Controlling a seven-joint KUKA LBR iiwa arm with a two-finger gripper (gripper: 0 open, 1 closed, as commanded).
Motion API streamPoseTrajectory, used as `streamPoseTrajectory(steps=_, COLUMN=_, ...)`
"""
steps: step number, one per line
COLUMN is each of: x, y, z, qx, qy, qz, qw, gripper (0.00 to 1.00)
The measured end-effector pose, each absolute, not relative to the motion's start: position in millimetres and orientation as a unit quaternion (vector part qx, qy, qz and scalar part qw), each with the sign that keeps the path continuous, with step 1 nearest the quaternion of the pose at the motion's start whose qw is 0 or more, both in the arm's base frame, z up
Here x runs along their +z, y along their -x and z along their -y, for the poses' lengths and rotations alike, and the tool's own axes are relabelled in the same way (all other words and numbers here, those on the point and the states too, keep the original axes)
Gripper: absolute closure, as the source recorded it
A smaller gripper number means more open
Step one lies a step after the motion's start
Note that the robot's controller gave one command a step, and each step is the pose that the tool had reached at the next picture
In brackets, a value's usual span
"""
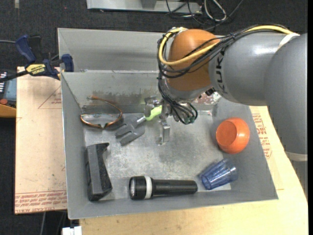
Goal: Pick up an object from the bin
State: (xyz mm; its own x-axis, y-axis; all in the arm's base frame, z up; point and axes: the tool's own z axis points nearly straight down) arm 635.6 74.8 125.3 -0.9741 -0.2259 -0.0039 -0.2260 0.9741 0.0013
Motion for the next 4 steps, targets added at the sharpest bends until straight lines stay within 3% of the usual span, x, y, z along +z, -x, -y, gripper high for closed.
streamPoseTrajectory(steps=1, x=158, y=-654.9, z=-68, qx=0.002, qy=0.099, qz=-0.995, qw=0.005, gripper=0.00)
streamPoseTrajectory(steps=2, x=122, y=-657.3, z=-83, qx=0.002, qy=0.162, qz=-0.987, qw=0.001, gripper=0.00)
streamPoseTrajectory(steps=3, x=71, y=-657.3, z=-80, qx=0.001, qy=0.253, qz=-0.967, qw=0.010, gripper=0.00)
streamPoseTrajectory(steps=4, x=72, y=-657.2, z=-82, qx=0.001, qy=0.281, qz=-0.960, qw=0.007, gripper=1.00)
